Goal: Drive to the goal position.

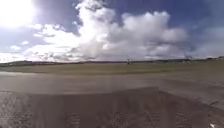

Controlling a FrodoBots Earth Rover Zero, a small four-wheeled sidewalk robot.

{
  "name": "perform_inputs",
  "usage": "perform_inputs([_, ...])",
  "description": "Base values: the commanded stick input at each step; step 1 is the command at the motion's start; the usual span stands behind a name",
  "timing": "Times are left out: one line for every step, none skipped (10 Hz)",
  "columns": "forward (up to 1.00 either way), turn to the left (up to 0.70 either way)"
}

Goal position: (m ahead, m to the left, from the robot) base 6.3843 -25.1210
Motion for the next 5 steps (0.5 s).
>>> perform_inputs([0.85, 0.0])
perform_inputs([0.85, 0.0])
perform_inputs([0.85, 0.0])
perform_inputs([0.85, 0.0])
perform_inputs([0.85, 0.0])
